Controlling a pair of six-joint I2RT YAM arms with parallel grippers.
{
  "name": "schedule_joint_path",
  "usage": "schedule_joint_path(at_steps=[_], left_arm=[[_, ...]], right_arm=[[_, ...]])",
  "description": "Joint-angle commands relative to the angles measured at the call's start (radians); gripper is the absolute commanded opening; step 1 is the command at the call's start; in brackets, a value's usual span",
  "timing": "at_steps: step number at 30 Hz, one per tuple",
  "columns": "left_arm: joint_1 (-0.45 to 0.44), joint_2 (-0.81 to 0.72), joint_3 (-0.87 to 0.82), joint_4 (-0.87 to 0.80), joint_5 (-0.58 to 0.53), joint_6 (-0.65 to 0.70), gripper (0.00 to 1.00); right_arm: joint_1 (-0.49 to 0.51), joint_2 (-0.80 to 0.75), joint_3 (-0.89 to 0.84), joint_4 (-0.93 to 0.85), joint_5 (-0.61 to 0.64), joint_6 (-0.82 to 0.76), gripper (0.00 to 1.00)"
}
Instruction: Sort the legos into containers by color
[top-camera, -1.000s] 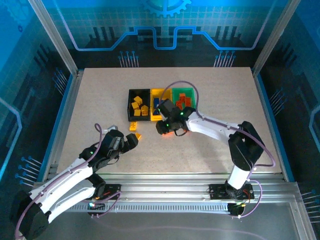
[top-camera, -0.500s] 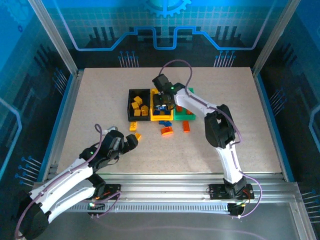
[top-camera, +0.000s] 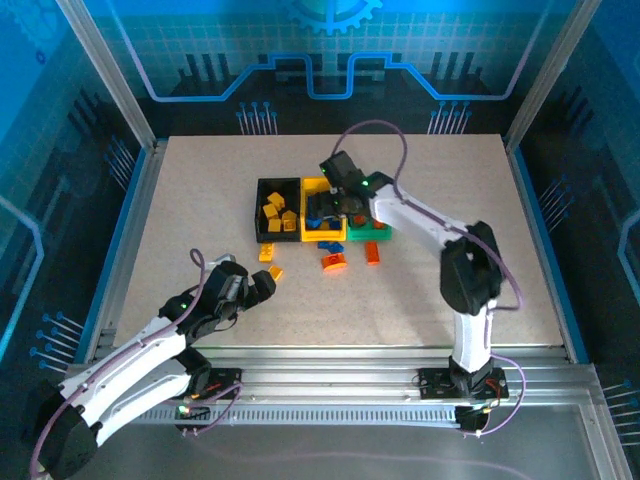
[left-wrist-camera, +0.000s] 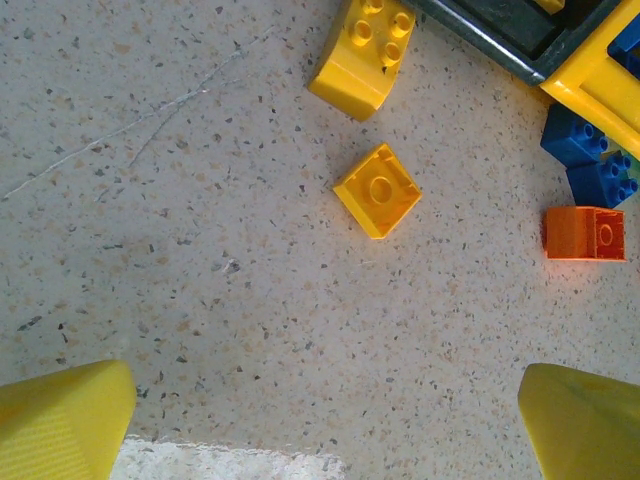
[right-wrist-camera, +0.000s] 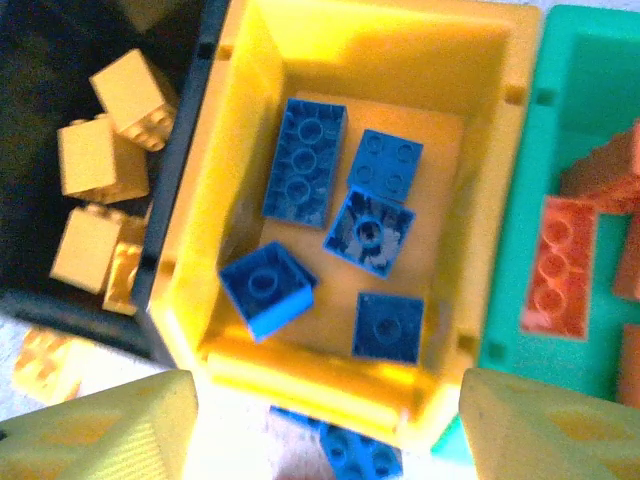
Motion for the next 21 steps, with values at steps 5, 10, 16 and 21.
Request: schedule_joint_path(at_steps=[5, 10, 16, 21], left_arm=[[-0.001, 0.005, -0.007, 0.007, 0.012, -0.01, 0.99], [0.002, 0.018, -0.012, 0.019, 0.019, -0.015, 0.99], [0.001, 0.028, -0.022, 0.03, 0.031, -0.023, 0.99], [0.001, 0.028, -0.024, 0.026, 0.035, -0.026, 0.99]], right_arm=[[0.005, -0.271, -0.367, 0.088, 0.024, 0.061, 0.74], [-0.022, -0.328, -0.532, 0.112, 0.043, 0.098, 0.76], [-0.051, -0.267, -0.592, 0.165, 0.06, 0.114, 0.75], [-0.081, -0.186, -0.581, 0.207, 0.066, 0.105, 0.73]])
